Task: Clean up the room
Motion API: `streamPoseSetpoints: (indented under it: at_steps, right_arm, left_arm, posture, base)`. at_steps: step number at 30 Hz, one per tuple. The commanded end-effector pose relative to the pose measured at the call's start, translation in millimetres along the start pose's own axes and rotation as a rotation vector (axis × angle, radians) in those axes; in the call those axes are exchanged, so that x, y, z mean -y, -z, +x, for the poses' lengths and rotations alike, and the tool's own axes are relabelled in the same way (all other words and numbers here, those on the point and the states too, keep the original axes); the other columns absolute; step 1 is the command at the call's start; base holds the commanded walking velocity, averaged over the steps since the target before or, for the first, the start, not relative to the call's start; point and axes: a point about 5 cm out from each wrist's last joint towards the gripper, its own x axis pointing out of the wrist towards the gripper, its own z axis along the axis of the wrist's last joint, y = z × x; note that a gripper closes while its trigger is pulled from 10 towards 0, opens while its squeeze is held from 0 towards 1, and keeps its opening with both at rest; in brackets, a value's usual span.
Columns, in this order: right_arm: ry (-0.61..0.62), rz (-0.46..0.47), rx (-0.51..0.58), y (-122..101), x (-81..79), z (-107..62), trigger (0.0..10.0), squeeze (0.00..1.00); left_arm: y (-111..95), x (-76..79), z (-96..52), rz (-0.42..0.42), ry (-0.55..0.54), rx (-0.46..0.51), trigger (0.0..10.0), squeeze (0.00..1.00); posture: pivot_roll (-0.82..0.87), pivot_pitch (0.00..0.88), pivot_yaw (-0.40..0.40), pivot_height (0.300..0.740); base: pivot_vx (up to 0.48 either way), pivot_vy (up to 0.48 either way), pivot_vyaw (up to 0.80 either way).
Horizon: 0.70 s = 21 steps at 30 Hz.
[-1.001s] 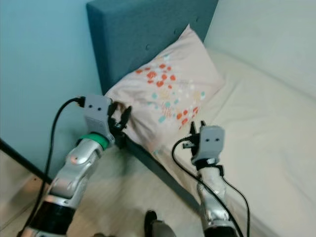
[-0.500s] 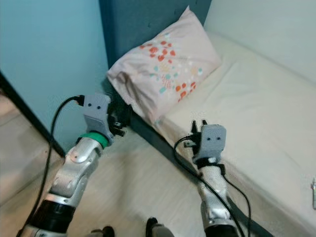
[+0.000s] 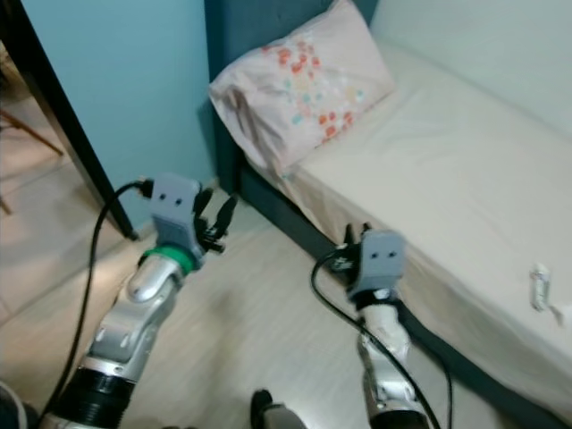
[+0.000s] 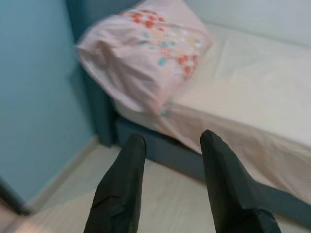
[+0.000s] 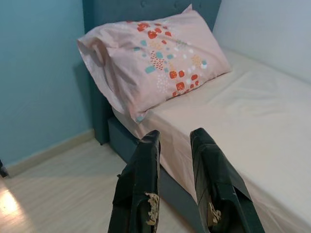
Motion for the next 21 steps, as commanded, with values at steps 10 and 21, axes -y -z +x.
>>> streamPoseSetpoints:
  at_steps: [10,21]
  right_arm:
    - [0.017,0.006,-0.049,11.0,5.0,-5.5,10.0,0.00]
    - [0.007,0.007,-0.063,14.1,3.3,-6.2,10.0,0.00]
  left_arm:
    - [42.2,-16.6,-11.8,0.045,0.033,-0.193,10.0,0.00]
    - [61.1,-23.8,-17.6,0.064,0.013,-0.242,10.0,0.00]
  posture:
    - [-0.07,0.150,0.001,0.740]
    - [-0.07,0.146,-0.001,0.740]
  base:
    - [0.000,0.000,-0.80]
    - [0.000,0.000,-0.80]
